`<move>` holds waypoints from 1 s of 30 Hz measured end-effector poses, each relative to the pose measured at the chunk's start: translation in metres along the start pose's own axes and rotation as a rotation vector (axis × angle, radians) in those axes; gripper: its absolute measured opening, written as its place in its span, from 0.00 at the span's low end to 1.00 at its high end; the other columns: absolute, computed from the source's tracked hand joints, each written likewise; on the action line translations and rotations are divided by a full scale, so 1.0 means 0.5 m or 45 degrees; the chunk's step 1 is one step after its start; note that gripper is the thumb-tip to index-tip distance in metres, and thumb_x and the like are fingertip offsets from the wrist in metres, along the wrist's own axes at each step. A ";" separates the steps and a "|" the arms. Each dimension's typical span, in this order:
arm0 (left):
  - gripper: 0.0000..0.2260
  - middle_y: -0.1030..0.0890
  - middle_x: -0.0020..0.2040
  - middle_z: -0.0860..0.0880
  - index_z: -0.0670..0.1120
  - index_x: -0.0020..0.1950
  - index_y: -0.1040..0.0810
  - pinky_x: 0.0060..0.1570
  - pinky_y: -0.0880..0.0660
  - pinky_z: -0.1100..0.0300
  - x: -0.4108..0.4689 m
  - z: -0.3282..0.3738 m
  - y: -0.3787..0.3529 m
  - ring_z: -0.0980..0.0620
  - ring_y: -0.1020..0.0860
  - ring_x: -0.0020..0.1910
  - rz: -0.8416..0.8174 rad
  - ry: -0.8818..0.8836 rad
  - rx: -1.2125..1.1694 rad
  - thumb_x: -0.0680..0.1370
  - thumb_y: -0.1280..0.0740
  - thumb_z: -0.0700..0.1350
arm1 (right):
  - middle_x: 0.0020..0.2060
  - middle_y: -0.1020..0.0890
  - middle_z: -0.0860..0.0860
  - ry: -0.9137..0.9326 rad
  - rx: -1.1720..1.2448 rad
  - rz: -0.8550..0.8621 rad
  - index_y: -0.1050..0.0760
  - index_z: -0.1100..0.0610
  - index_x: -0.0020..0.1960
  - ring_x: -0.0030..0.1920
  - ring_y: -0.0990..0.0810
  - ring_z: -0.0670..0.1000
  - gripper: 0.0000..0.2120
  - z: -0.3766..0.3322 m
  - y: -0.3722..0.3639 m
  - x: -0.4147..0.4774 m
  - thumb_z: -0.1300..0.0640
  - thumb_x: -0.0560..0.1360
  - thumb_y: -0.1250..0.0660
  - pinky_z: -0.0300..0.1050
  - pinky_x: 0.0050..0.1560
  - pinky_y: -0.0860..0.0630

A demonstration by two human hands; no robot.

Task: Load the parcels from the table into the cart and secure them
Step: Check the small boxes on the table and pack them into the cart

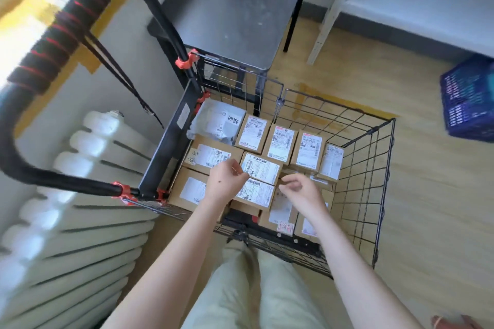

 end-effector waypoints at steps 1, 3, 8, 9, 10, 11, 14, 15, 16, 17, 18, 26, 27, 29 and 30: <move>0.04 0.25 0.35 0.53 0.48 0.41 0.27 0.30 0.34 0.64 -0.020 0.010 0.013 0.58 0.28 0.34 0.019 -0.011 -0.025 0.74 0.32 0.44 | 0.47 0.21 0.44 0.041 -0.001 0.001 0.24 0.51 0.56 0.46 0.24 0.40 0.09 -0.020 0.011 -0.014 0.56 0.76 0.32 0.36 0.46 0.27; 0.04 0.26 0.36 0.54 0.48 0.41 0.27 0.30 0.35 0.64 -0.063 0.028 0.042 0.59 0.28 0.35 0.044 -0.027 -0.071 0.74 0.33 0.43 | 0.47 0.21 0.44 0.111 0.011 0.010 0.23 0.51 0.56 0.47 0.24 0.39 0.09 -0.059 0.028 -0.042 0.56 0.76 0.31 0.38 0.50 0.25; 0.03 0.27 0.37 0.55 0.48 0.43 0.26 0.31 0.37 0.68 -0.170 0.069 0.119 0.61 0.29 0.36 0.205 -0.065 -0.183 0.77 0.34 0.43 | 0.47 0.21 0.43 0.299 -0.052 -0.062 0.25 0.45 0.51 0.47 0.23 0.39 0.06 -0.138 0.037 -0.110 0.54 0.76 0.31 0.41 0.52 0.23; 0.04 0.27 0.37 0.55 0.48 0.43 0.26 0.31 0.38 0.68 -0.189 0.077 0.133 0.61 0.30 0.35 0.256 -0.065 -0.196 0.77 0.34 0.43 | 0.47 0.21 0.42 0.337 -0.075 -0.088 0.25 0.44 0.51 0.47 0.23 0.39 0.06 -0.152 0.040 -0.123 0.54 0.76 0.32 0.41 0.52 0.23; 0.04 0.28 0.36 0.55 0.49 0.42 0.26 0.31 0.38 0.68 -0.208 0.083 0.145 0.61 0.30 0.35 0.306 -0.067 -0.206 0.77 0.34 0.43 | 0.46 0.21 0.41 0.376 -0.101 -0.117 0.25 0.44 0.51 0.47 0.23 0.38 0.06 -0.167 0.044 -0.137 0.54 0.76 0.32 0.40 0.50 0.23; 0.04 0.28 0.36 0.55 0.49 0.42 0.26 0.31 0.38 0.67 -0.225 0.089 0.156 0.61 0.30 0.35 0.352 -0.072 -0.219 0.77 0.34 0.43 | 0.46 0.22 0.41 0.418 -0.128 -0.143 0.25 0.45 0.52 0.47 0.23 0.38 0.06 -0.181 0.050 -0.151 0.53 0.76 0.32 0.37 0.46 0.24; 0.02 0.26 0.38 0.56 0.48 0.44 0.24 0.33 0.37 0.68 -0.282 0.108 0.180 0.61 0.29 0.37 0.473 -0.097 -0.264 0.76 0.34 0.43 | 0.46 0.21 0.41 0.555 -0.168 -0.204 0.24 0.45 0.53 0.47 0.22 0.41 0.06 -0.227 0.077 -0.195 0.52 0.77 0.33 0.33 0.41 0.28; 0.01 0.25 0.39 0.56 0.47 0.45 0.24 0.33 0.36 0.69 -0.300 0.114 0.187 0.62 0.28 0.37 0.515 -0.108 -0.282 0.77 0.34 0.43 | 0.47 0.21 0.41 0.599 -0.167 -0.224 0.23 0.46 0.54 0.48 0.21 0.42 0.06 -0.244 0.089 -0.209 0.53 0.78 0.34 0.32 0.41 0.29; 0.01 0.24 0.39 0.56 0.47 0.45 0.23 0.34 0.35 0.69 -0.319 0.122 0.195 0.61 0.27 0.38 0.558 -0.120 -0.305 0.76 0.34 0.42 | 0.47 0.21 0.42 0.646 -0.168 -0.245 0.23 0.46 0.54 0.48 0.21 0.42 0.06 -0.262 0.100 -0.224 0.53 0.78 0.34 0.31 0.40 0.30; 0.01 0.23 0.40 0.55 0.47 0.45 0.22 0.33 0.35 0.70 -0.339 0.129 0.203 0.61 0.27 0.37 0.602 -0.132 -0.328 0.76 0.33 0.42 | 0.47 0.20 0.42 0.704 -0.178 -0.268 0.24 0.47 0.54 0.48 0.21 0.42 0.06 -0.280 0.112 -0.239 0.54 0.78 0.35 0.29 0.40 0.30; 0.02 0.23 0.39 0.55 0.47 0.45 0.22 0.32 0.35 0.71 -0.358 0.137 0.213 0.60 0.26 0.37 0.648 -0.145 -0.346 0.76 0.33 0.42 | 0.47 0.20 0.42 0.767 -0.194 -0.290 0.24 0.47 0.54 0.48 0.21 0.41 0.06 -0.300 0.122 -0.254 0.54 0.78 0.35 0.29 0.40 0.30; 0.03 0.23 0.33 0.53 0.47 0.42 0.22 0.32 0.30 0.73 -0.515 0.165 0.285 0.63 0.27 0.30 1.065 -0.155 -0.505 0.75 0.32 0.42 | 0.46 0.20 0.41 1.135 -0.366 -0.482 0.23 0.45 0.52 0.46 0.22 0.36 0.05 -0.421 0.133 -0.362 0.54 0.78 0.35 0.25 0.38 0.29; 0.04 0.23 0.33 0.53 0.48 0.41 0.22 0.32 0.30 0.73 -0.535 0.159 0.288 0.63 0.27 0.30 1.107 -0.141 -0.524 0.75 0.32 0.42 | 0.46 0.20 0.41 1.175 -0.397 -0.505 0.23 0.45 0.52 0.46 0.22 0.37 0.06 -0.432 0.125 -0.374 0.53 0.78 0.35 0.26 0.39 0.29; 0.04 0.23 0.34 0.52 0.49 0.41 0.23 0.33 0.29 0.72 -0.574 0.145 0.291 0.61 0.27 0.32 1.185 -0.115 -0.543 0.75 0.32 0.42 | 0.45 0.20 0.40 1.244 -0.449 -0.556 0.23 0.45 0.53 0.46 0.22 0.36 0.06 -0.452 0.104 -0.400 0.53 0.78 0.35 0.25 0.38 0.29; 0.04 0.22 0.35 0.52 0.49 0.41 0.23 0.33 0.29 0.71 -0.596 0.136 0.292 0.60 0.26 0.33 1.223 -0.100 -0.549 0.75 0.32 0.43 | 0.45 0.20 0.40 1.272 -0.459 -0.593 0.23 0.45 0.52 0.45 0.23 0.35 0.06 -0.460 0.093 -0.414 0.53 0.78 0.35 0.24 0.37 0.29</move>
Point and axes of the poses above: each hand's wrist, its own x-axis towards the middle knuckle, its own y-axis out of the back of the hand, z = x × y, the point moved 6 cm from there along x, towards the middle knuckle
